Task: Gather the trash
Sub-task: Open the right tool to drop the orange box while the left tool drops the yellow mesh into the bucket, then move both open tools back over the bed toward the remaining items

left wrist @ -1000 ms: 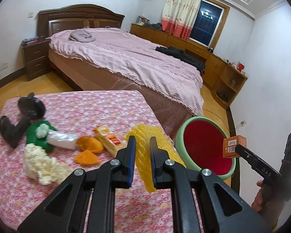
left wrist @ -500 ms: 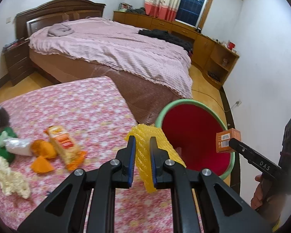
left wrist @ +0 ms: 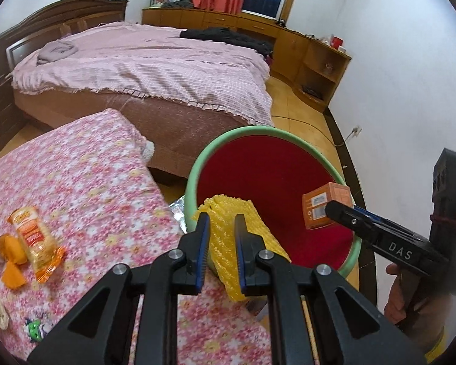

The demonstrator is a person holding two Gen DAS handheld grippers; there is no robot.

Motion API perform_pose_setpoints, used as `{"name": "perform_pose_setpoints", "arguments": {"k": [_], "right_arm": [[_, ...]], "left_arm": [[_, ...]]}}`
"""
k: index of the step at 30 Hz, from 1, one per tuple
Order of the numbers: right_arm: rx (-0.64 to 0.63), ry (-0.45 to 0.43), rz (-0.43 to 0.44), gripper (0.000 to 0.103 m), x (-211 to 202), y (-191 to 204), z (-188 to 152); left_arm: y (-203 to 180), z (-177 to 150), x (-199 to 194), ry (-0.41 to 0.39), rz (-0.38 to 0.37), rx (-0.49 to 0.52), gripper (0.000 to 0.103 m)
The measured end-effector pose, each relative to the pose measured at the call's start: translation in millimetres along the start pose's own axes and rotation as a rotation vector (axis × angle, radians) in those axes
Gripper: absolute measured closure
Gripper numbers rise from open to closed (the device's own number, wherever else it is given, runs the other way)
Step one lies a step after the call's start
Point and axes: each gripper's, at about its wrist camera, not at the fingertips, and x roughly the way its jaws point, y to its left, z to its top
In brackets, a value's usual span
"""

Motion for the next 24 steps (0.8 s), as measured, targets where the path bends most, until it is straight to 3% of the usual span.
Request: {"name": "perform_pose_setpoints", "arguments": {"k": [3, 7, 14, 24], "right_arm": [[-0.013, -0.004, -0.007, 0.047, -1.9, 2.5, 0.9], [-0.025, -0.025, -0.014, 0.047, -8.6, 2.3, 5.3], [-0.032, -0.055, -0.021, 0.039, -19.0, 4.3, 10.0], [-0.03, -0.058, -0.011, 0.038, -27.9, 16.5, 10.2]], "left_arm": [[-6.1, 0.7, 4.6, 0.02, 0.004, 0.022, 0.084], [-13.5, -1.0, 5.7, 0.02, 0.003, 0.044, 0.065], [-4.3, -1.4, -3.6, 0.016, -0.011, 0.005, 0.065], [23.2, 0.5, -38.4, -0.035, 0.007, -0.071, 0.065]]}}
